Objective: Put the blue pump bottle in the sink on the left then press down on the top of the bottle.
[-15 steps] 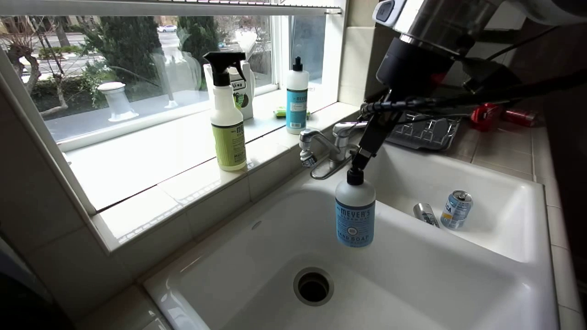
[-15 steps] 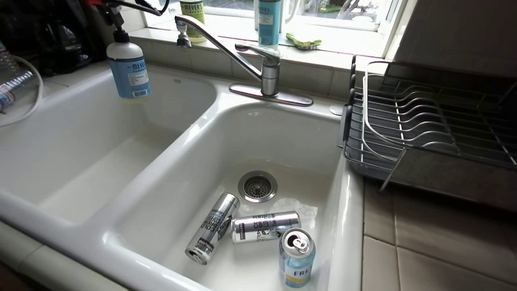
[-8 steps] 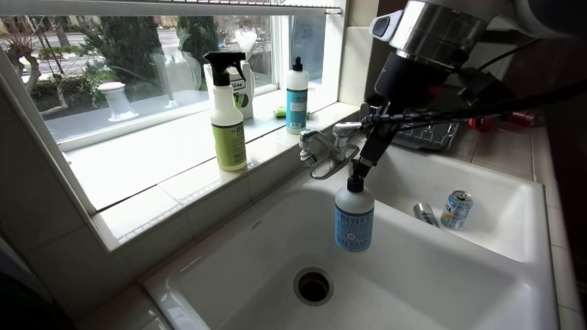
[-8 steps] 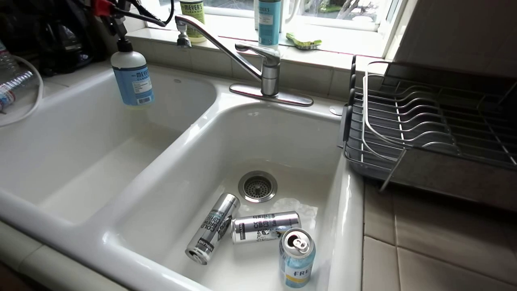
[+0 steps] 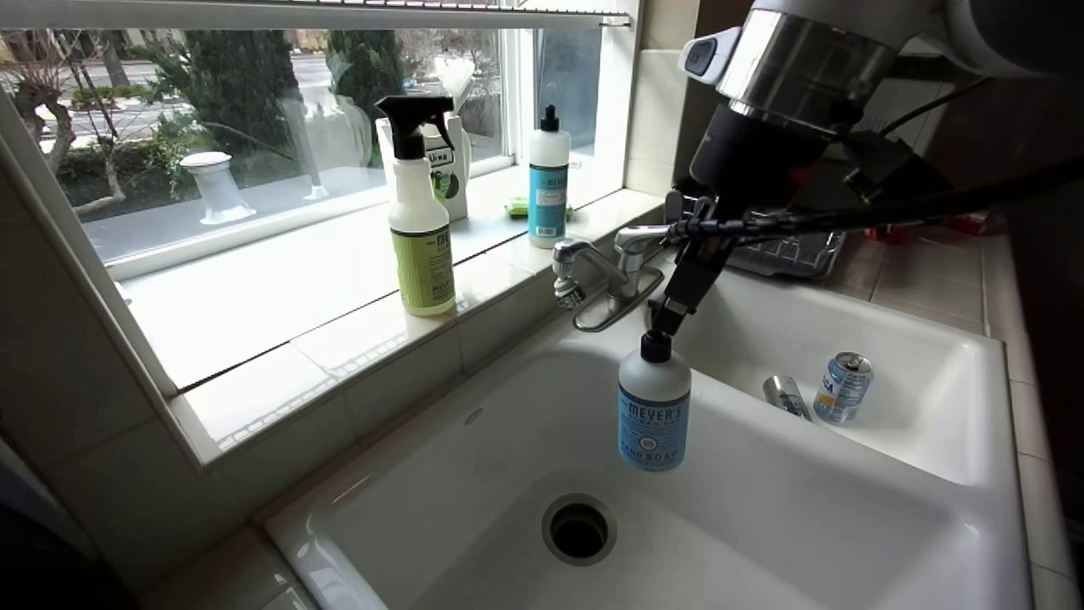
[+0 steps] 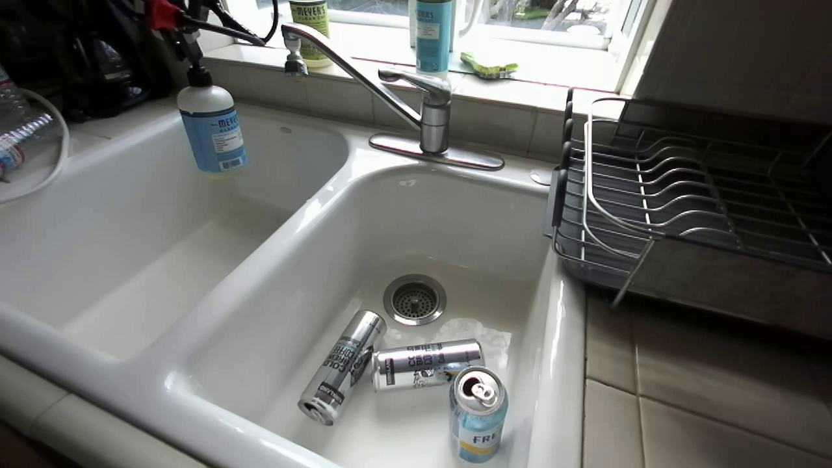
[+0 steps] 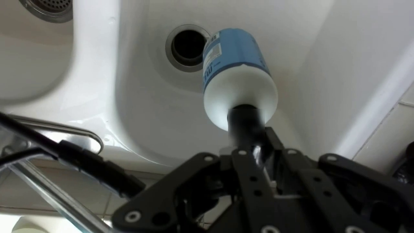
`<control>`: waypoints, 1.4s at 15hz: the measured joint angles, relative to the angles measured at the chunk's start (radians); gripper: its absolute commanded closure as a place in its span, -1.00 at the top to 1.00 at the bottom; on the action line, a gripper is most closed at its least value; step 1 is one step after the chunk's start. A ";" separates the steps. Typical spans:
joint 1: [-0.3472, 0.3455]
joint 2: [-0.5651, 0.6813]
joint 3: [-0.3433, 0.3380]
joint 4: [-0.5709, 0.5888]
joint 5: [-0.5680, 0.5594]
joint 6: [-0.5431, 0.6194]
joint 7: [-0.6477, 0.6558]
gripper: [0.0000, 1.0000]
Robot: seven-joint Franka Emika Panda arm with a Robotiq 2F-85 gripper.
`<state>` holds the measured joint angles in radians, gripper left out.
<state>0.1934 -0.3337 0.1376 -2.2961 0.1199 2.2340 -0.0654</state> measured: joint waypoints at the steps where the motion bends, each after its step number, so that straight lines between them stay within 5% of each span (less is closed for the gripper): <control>1: 0.001 0.003 0.005 -0.005 -0.001 0.000 0.000 -0.92; 11: 0.009 0.039 0.081 -0.126 -0.064 0.072 0.021 -0.92; 21: 0.012 0.156 0.078 -0.275 -0.077 0.339 -0.011 -0.92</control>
<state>0.2057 -0.1775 0.2156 -2.5712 0.0429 2.5732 -0.0767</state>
